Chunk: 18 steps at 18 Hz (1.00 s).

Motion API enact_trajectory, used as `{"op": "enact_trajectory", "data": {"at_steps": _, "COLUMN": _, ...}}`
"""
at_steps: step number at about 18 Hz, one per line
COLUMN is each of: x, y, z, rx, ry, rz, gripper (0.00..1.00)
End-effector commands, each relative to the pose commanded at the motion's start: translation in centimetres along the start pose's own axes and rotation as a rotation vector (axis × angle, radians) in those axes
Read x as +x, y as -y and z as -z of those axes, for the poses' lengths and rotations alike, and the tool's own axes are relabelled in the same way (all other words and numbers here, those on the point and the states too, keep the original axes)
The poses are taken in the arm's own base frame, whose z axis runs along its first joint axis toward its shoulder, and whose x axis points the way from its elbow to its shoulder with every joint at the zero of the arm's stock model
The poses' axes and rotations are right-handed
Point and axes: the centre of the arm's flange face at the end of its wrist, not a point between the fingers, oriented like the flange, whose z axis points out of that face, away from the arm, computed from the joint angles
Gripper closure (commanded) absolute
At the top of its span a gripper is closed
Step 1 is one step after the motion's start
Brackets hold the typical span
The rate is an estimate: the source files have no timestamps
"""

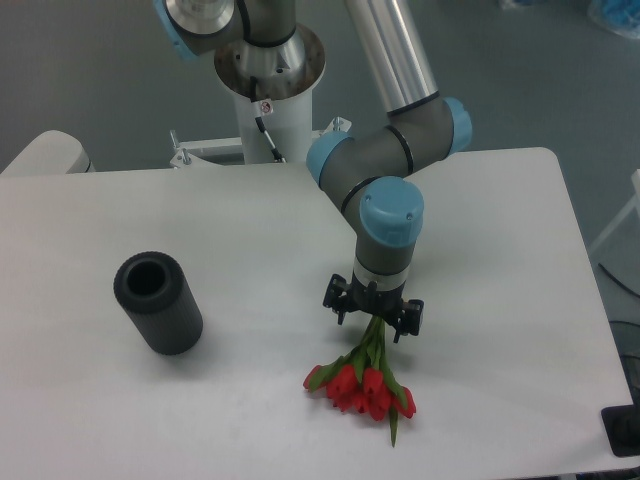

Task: Pick up the flowers from the table
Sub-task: 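Lower the gripper onto the green tulip stems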

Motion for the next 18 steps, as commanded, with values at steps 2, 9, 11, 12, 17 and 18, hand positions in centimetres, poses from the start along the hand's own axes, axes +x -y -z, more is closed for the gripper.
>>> {"op": "enact_trajectory", "data": {"at_steps": 2, "x": 0.4, "y": 0.4, "z": -0.3, "rx": -0.001, "ry": -0.003, "rz": -0.004, "gripper": 0.0}}
{"op": "enact_trajectory", "data": {"at_steps": 9, "x": 0.3, "y": 0.0, "z": -1.1, "rx": -0.05, "ry": 0.026, "rz": -0.014, "gripper": 0.0}}
{"op": "enact_trajectory", "data": {"at_steps": 11, "x": 0.3, "y": 0.0, "z": -0.9, "rx": -0.048, "ry": 0.028, "rz": -0.016, "gripper": 0.0}}
{"op": "enact_trajectory", "data": {"at_steps": 12, "x": 0.4, "y": -0.1, "z": -1.1, "rx": -0.052, "ry": 0.026, "rz": -0.016, "gripper": 0.0}}
{"op": "enact_trajectory", "data": {"at_steps": 17, "x": 0.5, "y": 0.0, "z": -1.5, "rx": -0.055, "ry": 0.024, "rz": -0.011, "gripper": 0.0}}
{"op": "enact_trajectory", "data": {"at_steps": 18, "x": 1.2, "y": 0.5, "z": -1.8, "rx": -0.056, "ry": 0.02, "rz": -0.024, "gripper": 0.0}}
